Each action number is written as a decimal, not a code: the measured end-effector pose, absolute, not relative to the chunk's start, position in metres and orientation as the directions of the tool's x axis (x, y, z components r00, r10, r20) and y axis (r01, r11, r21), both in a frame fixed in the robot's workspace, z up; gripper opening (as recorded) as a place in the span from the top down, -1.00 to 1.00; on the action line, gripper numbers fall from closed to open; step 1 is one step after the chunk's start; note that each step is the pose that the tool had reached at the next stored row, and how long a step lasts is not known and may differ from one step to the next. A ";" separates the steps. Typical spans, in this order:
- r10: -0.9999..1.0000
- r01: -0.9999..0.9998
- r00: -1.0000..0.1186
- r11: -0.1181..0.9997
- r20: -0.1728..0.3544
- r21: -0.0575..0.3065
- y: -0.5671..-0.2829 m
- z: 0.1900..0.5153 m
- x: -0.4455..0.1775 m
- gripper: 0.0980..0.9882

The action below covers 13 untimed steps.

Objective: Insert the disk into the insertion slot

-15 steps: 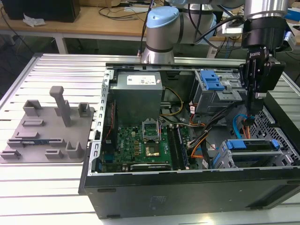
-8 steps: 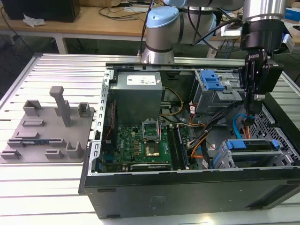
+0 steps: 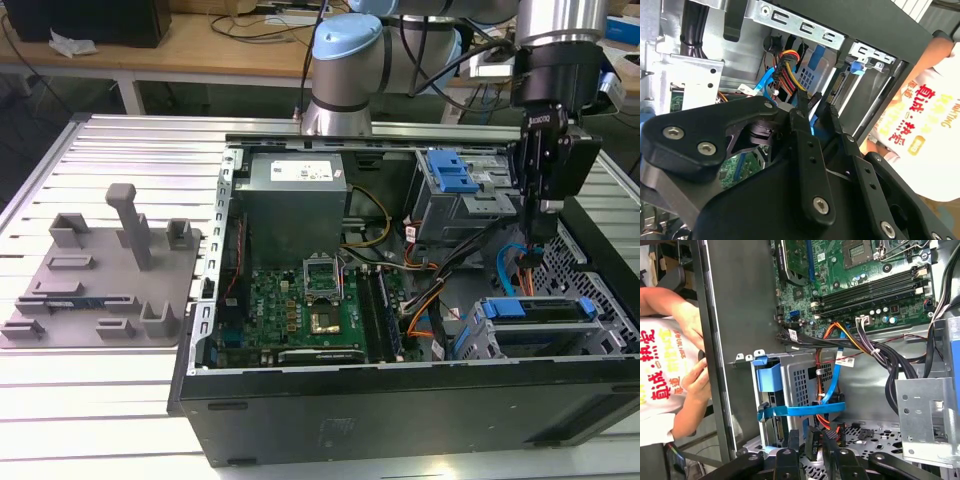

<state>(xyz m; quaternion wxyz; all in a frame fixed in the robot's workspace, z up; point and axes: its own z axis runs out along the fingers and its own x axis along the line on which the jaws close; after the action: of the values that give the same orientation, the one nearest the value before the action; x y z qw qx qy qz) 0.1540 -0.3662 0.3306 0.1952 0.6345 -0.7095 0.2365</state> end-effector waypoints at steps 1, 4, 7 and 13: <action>-0.808 -0.993 -0.119 0.083 0.578 -0.088 -0.366 0.330 0.154 0.50; -0.807 -0.993 -0.119 0.083 0.578 -0.088 -0.366 0.330 0.154 0.69; -0.807 -0.993 -0.118 0.083 0.578 -0.088 -0.366 0.329 0.154 0.85; -0.813 -0.993 -0.118 0.084 0.570 -0.087 -0.372 0.333 0.154 0.85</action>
<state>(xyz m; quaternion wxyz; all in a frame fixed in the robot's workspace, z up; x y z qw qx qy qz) 0.1545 -0.3716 0.3327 0.1925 0.6354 -0.7105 0.2334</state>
